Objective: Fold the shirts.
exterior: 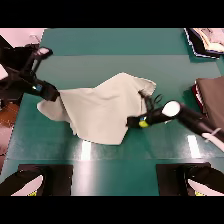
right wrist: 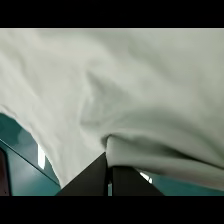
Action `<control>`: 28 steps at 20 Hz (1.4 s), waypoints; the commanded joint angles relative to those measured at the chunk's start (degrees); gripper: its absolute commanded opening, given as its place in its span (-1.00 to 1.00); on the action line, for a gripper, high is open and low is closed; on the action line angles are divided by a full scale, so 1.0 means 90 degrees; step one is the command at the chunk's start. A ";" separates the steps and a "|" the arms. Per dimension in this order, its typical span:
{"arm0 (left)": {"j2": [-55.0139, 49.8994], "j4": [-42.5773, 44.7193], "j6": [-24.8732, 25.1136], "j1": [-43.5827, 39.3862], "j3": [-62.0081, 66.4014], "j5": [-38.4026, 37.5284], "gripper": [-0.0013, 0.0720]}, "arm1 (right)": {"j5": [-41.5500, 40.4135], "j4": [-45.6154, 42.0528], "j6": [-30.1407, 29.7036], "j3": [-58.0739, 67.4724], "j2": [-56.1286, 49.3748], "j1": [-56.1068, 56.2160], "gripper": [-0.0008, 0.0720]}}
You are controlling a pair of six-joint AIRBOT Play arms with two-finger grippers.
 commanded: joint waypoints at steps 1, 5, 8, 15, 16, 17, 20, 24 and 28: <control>0.0027 0.0058 -0.0189 0.0002 0.1350 -0.0226 -0.90 | 0.0141 -0.0418 -0.0010 0.1086 0.0988 -0.0758 -0.94; 0.0027 0.0053 -0.0202 0.0002 0.3993 -0.0850 -0.90 | 0.0330 -0.0814 -0.0012 0.2958 0.2181 -0.2222 -0.94; 0.0131 0.0036 -0.0498 0.0002 0.5547 -0.1035 -0.90 | 0.1010 -0.1015 -0.0063 0.4233 0.2718 -0.3223 -0.94; 0.1472 -0.1066 -0.0520 0.0002 0.5685 -0.0551 -0.91 | 0.3007 -0.0942 -0.0112 0.6365 0.3213 -0.5496 -0.94; 0.1554 -0.1222 -0.0493 0.0002 0.5690 -0.0517 -0.90 | 0.3356 -0.0833 -0.0114 0.6657 0.3118 -0.5797 -0.94; 0.1562 -0.1280 -0.0464 0.0002 0.5678 -0.0559 -0.90 | 0.3774 -0.0631 -0.0112 0.6951 0.2958 -0.6118 -0.94; 0.1479 -0.1260 -0.0464 0.0002 0.4877 -0.0627 -0.90 | 0.4682 0.0299 -0.0039 0.7431 0.2310 -0.6664 -0.94; 0.0933 -0.1178 -0.0296 0.0002 0.2693 -0.1073 -0.90 | 0.5416 0.0648 0.0304 0.7429 0.1307 -0.6419 -0.94; -0.0444 -0.1171 -0.0080 0.0002 0.1542 -0.1069 -0.90 | 0.5190 -0.0146 0.0306 0.6734 0.0236 -0.5037 -0.94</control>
